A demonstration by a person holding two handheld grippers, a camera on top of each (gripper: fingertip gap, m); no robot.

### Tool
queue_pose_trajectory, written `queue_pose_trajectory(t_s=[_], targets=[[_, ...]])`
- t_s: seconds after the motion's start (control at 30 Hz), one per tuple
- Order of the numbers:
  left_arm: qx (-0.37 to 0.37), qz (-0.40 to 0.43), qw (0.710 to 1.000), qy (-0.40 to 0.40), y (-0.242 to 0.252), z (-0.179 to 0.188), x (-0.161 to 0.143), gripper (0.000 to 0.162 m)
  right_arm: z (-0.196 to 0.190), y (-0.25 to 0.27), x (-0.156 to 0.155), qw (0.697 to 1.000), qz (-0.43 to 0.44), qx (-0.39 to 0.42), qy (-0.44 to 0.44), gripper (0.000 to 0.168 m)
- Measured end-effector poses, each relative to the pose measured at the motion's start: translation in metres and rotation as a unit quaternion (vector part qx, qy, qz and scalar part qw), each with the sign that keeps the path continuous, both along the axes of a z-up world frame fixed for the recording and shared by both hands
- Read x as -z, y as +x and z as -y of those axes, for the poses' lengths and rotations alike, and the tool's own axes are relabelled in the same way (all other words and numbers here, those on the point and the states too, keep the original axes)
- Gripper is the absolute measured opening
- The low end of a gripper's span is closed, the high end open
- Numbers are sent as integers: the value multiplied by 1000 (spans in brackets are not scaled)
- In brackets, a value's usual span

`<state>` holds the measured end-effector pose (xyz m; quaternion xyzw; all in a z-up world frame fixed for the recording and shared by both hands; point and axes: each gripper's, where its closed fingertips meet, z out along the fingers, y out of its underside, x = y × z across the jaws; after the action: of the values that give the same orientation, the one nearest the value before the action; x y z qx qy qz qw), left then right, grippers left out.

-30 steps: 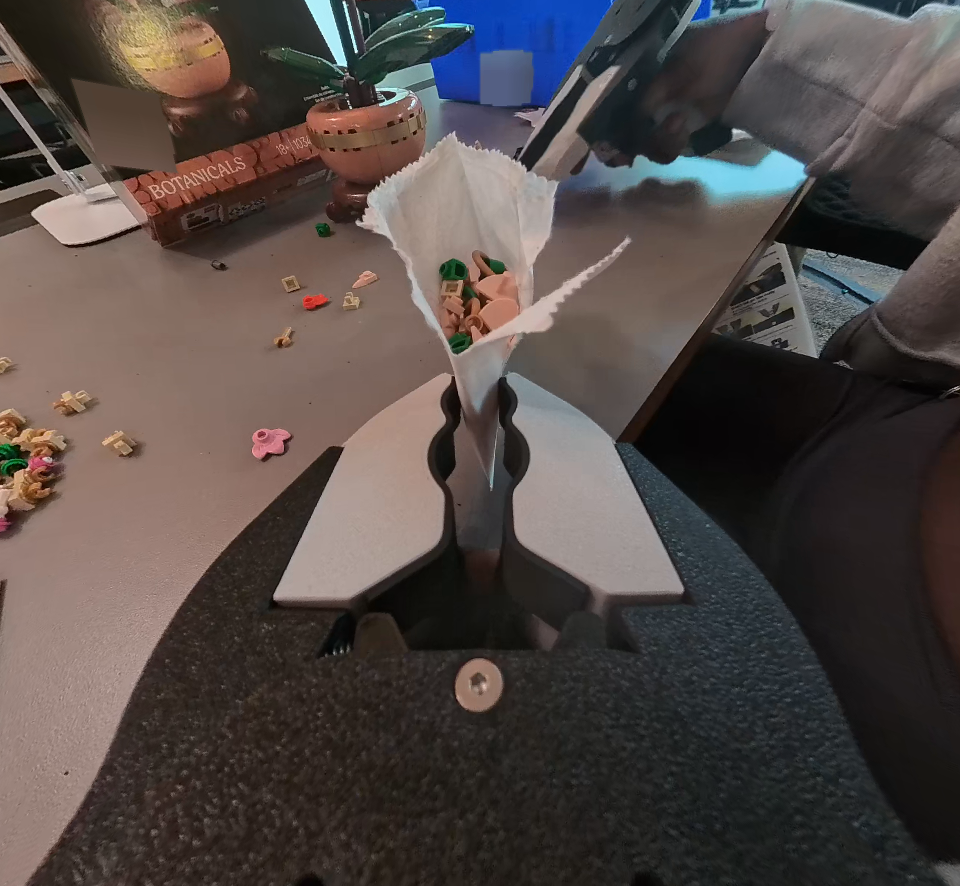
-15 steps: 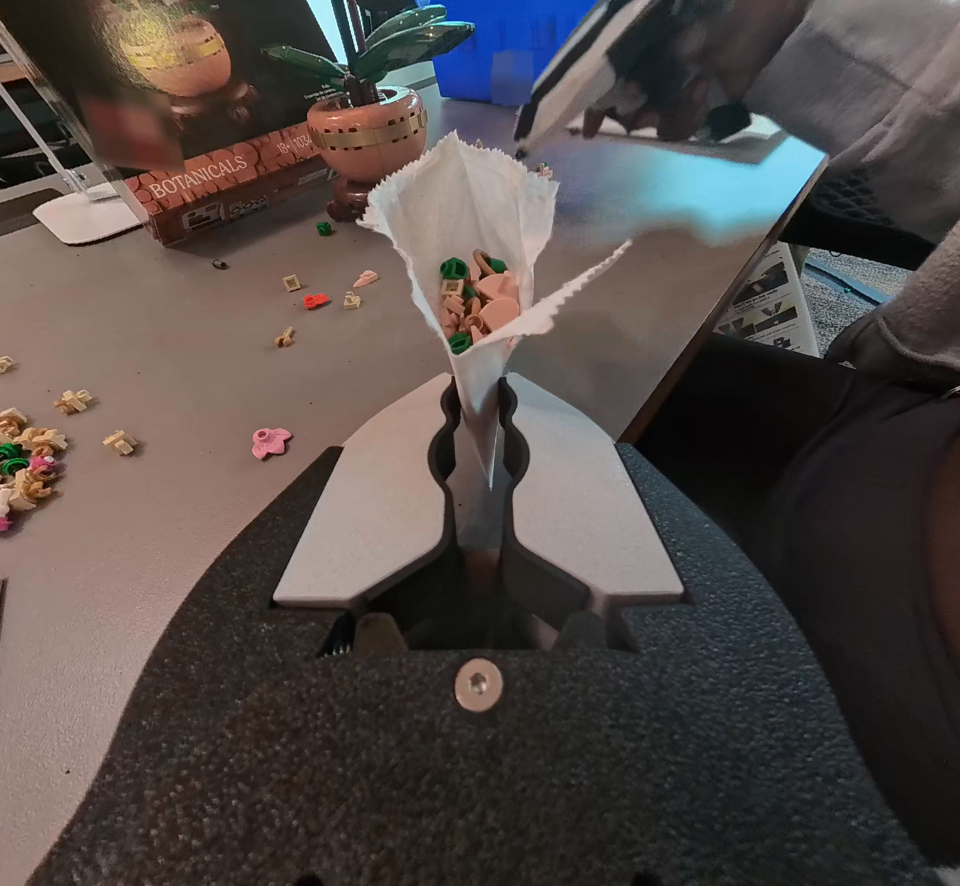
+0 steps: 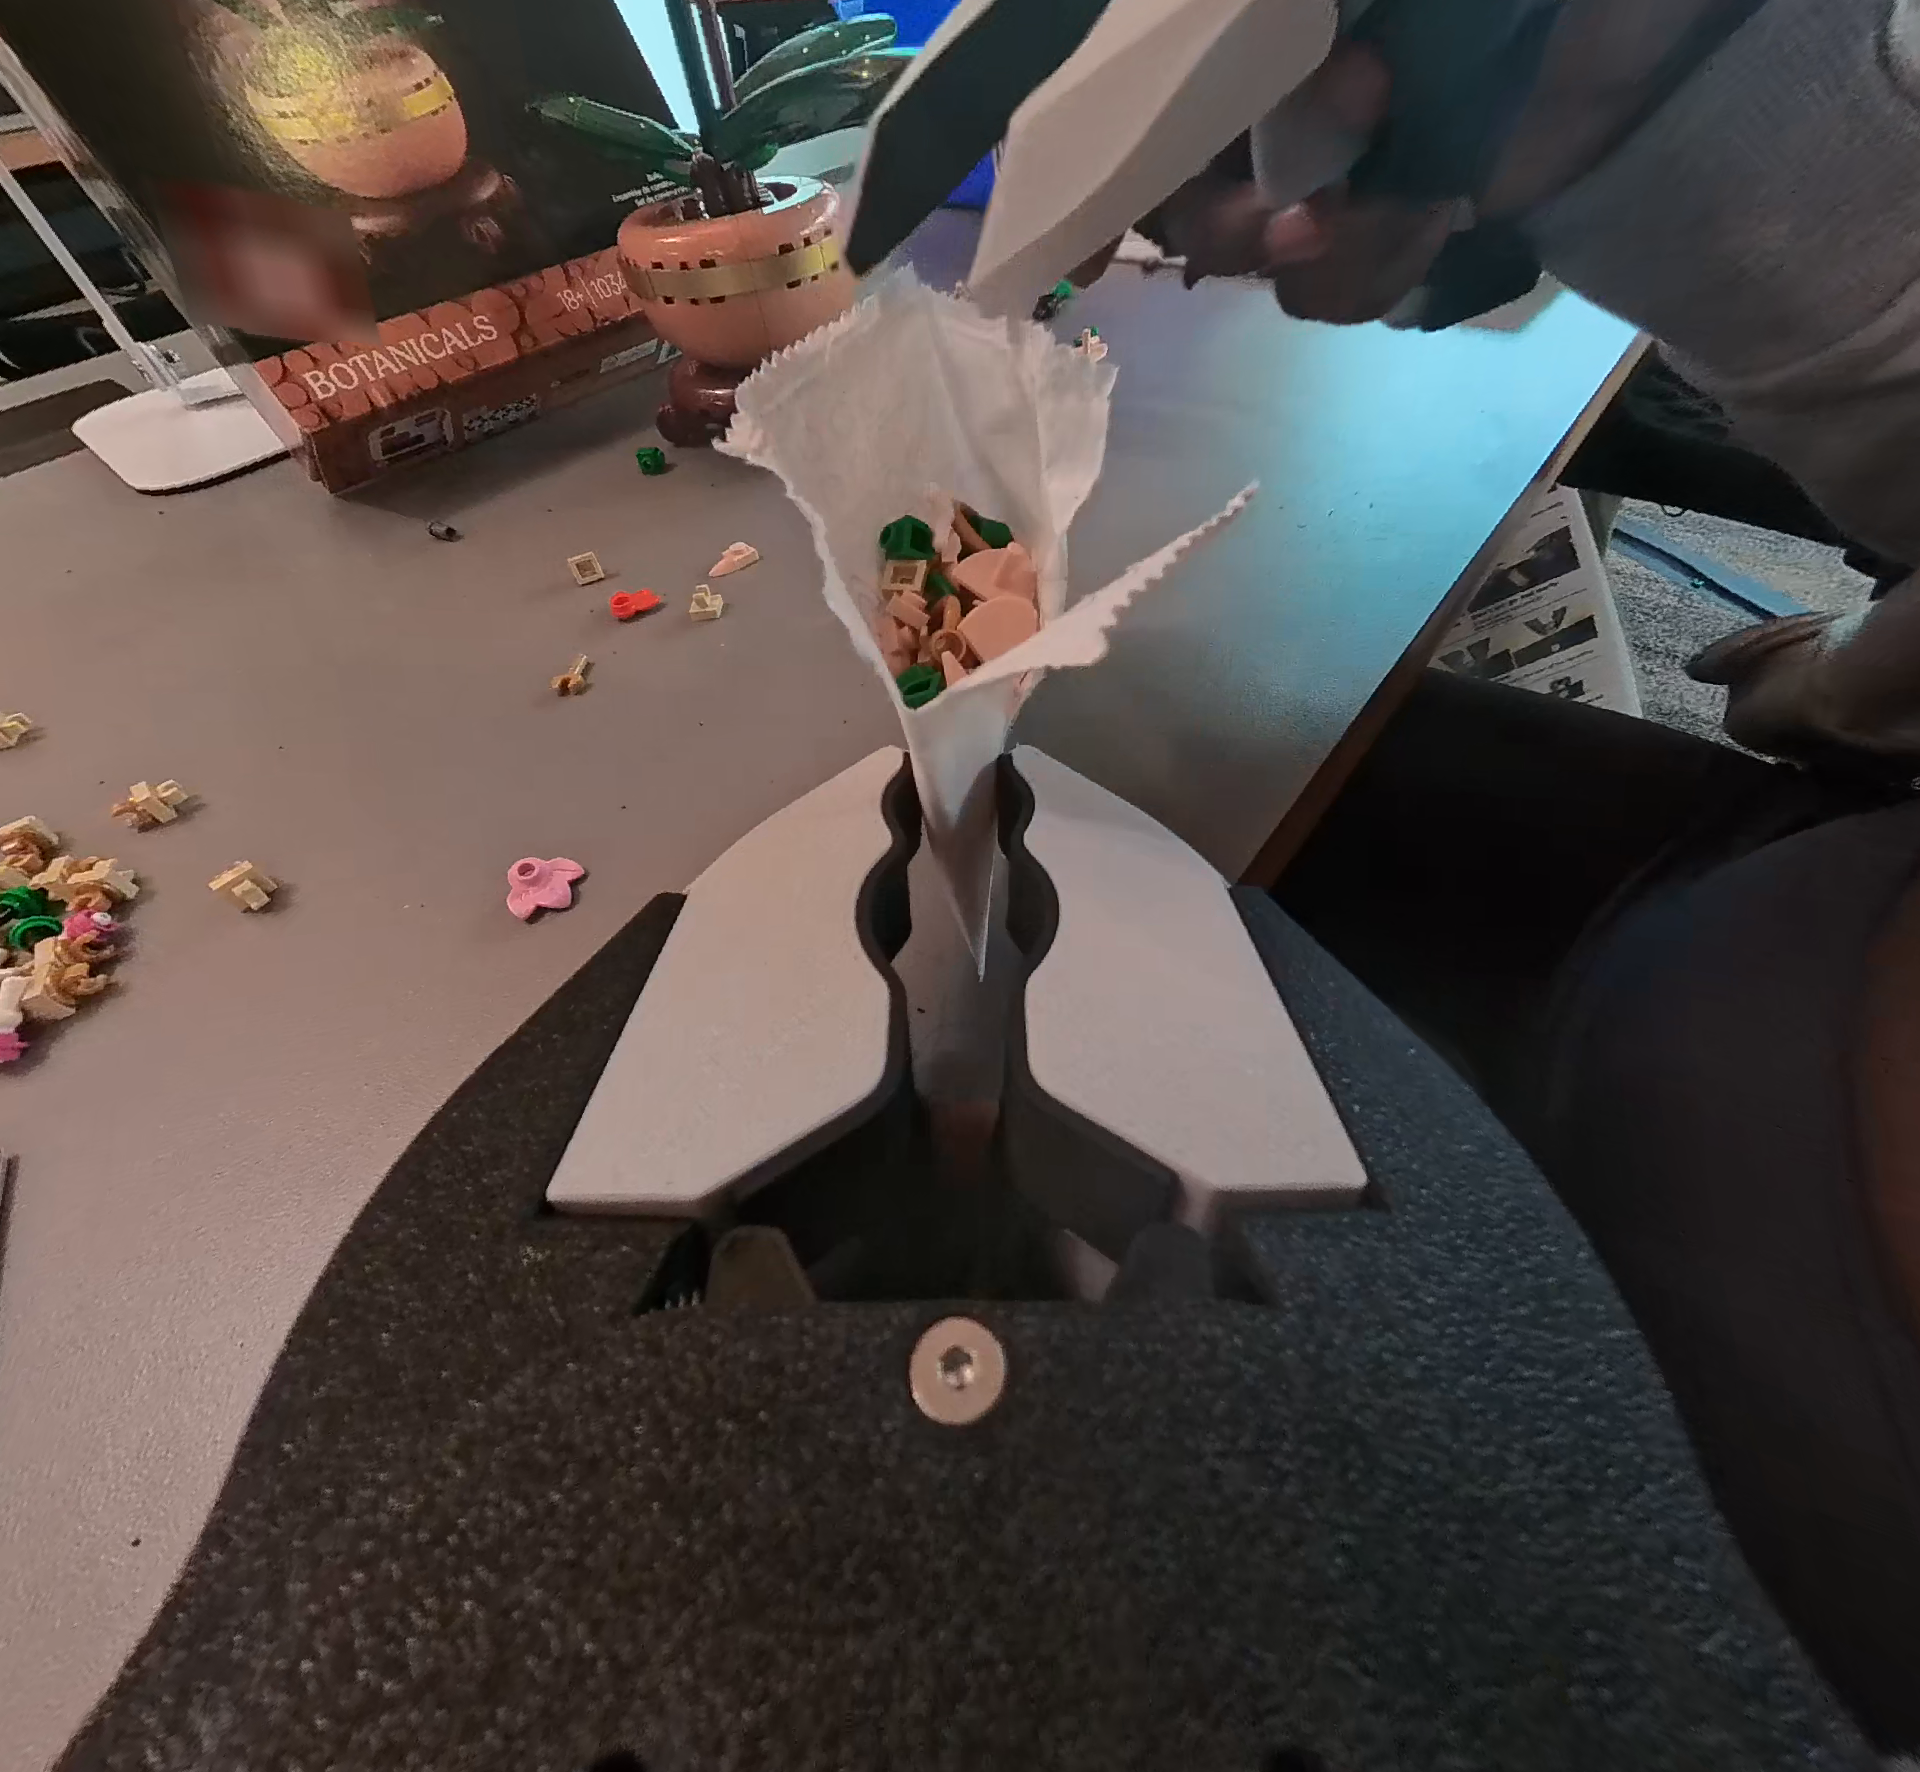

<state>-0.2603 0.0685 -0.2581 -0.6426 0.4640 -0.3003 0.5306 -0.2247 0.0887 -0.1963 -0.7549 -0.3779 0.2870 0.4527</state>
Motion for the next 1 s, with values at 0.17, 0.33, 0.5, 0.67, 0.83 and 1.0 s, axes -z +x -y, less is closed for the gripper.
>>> queue_pose_trajectory(t_s=[0.17, 0.33, 0.5, 0.67, 0.83, 1.0], targets=[[0, 1, 1000, 0, 0, 0, 0, 13, -3, 47, 0, 999, 12, 40, 25, 36], [1, 2, 1000, -1, 0, 0, 0, 13, -52, 198, 53, 960, 121, 249, -38, 34], [-2, -4, 1000, 3, 0, -1, 0, 13, -77, 235, 83, 948, 169, 259, -80, 33], [-1, -3, 1000, 0, 1, -1, 0, 13, -88, 225, 90, 953, 165, 239, -89, 23], [0, -2, 1000, 2, 1, -1, 0, 13, -85, 228, 91, 950, 159, 251, -100, 3], [0, -2, 1000, 3, 1, 0, 0, 13, -77, 229, 66, 958, 106, 258, -66, 4]])
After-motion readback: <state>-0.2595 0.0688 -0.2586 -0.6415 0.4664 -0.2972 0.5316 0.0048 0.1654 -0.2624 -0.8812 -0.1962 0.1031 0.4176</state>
